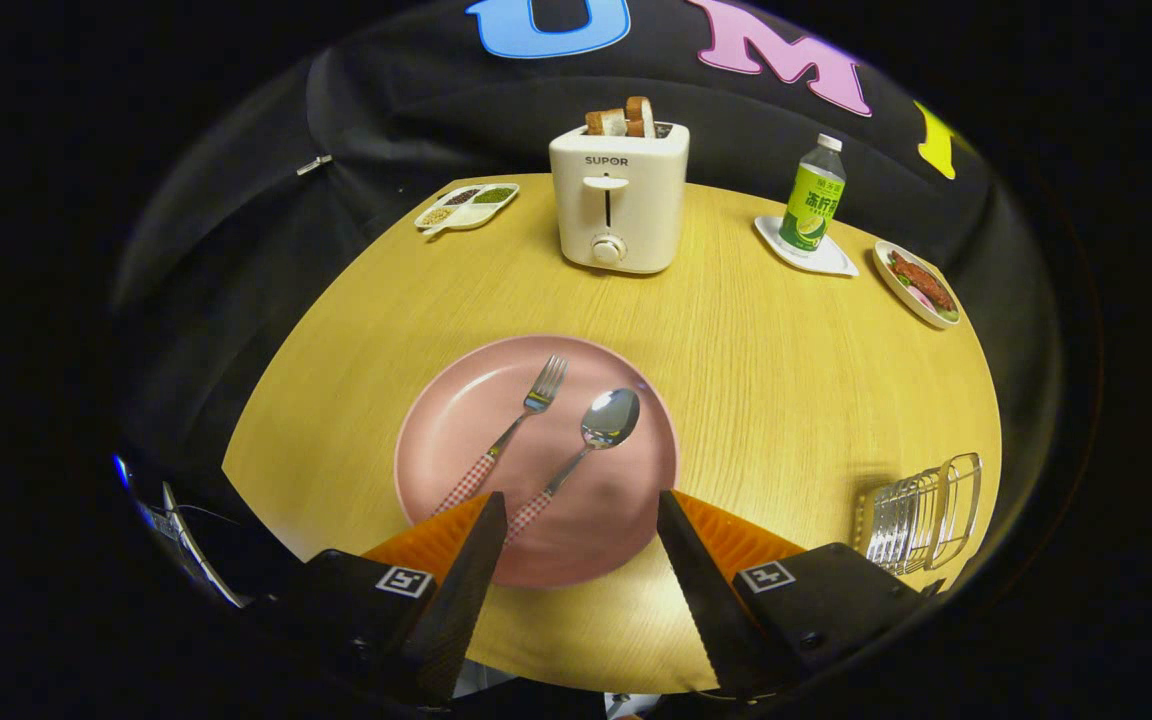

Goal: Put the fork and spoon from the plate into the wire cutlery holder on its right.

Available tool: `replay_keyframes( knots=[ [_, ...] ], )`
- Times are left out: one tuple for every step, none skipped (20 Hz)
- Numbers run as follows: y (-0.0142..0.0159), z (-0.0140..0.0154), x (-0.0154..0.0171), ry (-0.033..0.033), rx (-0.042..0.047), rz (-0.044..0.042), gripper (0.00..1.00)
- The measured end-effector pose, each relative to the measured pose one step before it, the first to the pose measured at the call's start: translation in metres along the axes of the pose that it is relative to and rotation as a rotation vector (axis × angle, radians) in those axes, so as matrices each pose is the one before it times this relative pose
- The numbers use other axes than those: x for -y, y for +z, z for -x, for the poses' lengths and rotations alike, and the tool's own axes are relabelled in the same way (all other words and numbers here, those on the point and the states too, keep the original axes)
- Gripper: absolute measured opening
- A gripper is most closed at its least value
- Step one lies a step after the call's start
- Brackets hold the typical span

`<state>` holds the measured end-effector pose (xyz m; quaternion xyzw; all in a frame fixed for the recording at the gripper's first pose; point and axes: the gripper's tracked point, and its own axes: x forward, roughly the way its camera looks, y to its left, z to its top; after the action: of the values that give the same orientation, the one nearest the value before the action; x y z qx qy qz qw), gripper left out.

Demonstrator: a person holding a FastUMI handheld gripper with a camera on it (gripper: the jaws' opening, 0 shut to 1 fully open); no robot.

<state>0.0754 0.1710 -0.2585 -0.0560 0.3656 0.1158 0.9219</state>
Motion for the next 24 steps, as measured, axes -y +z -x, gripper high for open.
replay_keyframes(
  knots=[
    [-0.00246, -0.00395, -0.00262, 0.00143, -0.01641, 0.00141, 0.94],
    [-0.00294, -0.00366, -0.00355, 0.00262, -0.01525, -0.00477, 0.93],
    [-0.00313, -0.00332, -0.00331, 0.00100, -0.01684, -0.00554, 0.90],
    [-0.00273, -0.00366, -0.00316, 0.00408, -0.01328, -0.00590, 0.87],
    [-0.00228, -0.00312, -0.00162, -0.00071, -0.01554, -0.00470, 0.81],
    [-0.00417, -0.00356, -0.00172, 0.00044, -0.01997, -0.00638, 0.78],
    [-0.00380, -0.00445, -0.00011, -0.00415, -0.02459, -0.00946, 0.78],
    [-0.00286, -0.00373, -0.00084, -0.00004, -0.02060, -0.01741, 0.78],
    [-0.00225, -0.00373, -0.00107, 0.00038, -0.01850, -0.01897, 0.78],
    [-0.00276, -0.00330, -0.00162, 0.00192, -0.02214, -0.01702, 0.77],
    [-0.00422, -0.00321, -0.00144, 0.00130, -0.02405, -0.01102, 0.74],
    [-0.00666, -0.00295, -0.00065, 0.00188, -0.02447, -0.00918, 0.72],
    [-0.00439, -0.00289, -0.00234, 0.00754, -0.02522, -0.00870, 0.66],
    [-0.00373, -0.00088, 0.00061, -0.00280, -0.02045, -0.00217, 0.60],
    [0.00357, -0.00157, 0.00222, -0.00894, 0.01188, 0.00317, 0.46],
    [-0.00117, -0.00054, 0.00006, 0.00249, -0.00580, 0.00038, 0.40],
    [0.00110, 0.00215, 0.00176, 0.00280, -0.00727, -0.00507, 0.33],
    [-0.00082, -0.00021, 0.00357, -0.00837, -0.00337, -0.00976, 0.29],
    [0.00125, 0.00030, 0.00069, 0.00965, -0.00367, -0.01486, 0.19],
    [-0.00250, -0.00017, -0.00090, 0.01744, -0.00960, -0.00708, 0.16],
    [0.00067, 0.00131, -0.00085, 0.01942, -0.00481, -0.00644, 0.15],
    [0.00047, 0.00131, 0.00259, 0.00898, 0.00034, -0.00549, 0.15],
    [0.00149, 0.00361, 0.00115, 0.01528, 0.00699, -0.00224, 0.13],
    [0.00159, 0.00465, 0.00089, 0.01372, 0.00994, -0.00342, 0.13]
  ],
)
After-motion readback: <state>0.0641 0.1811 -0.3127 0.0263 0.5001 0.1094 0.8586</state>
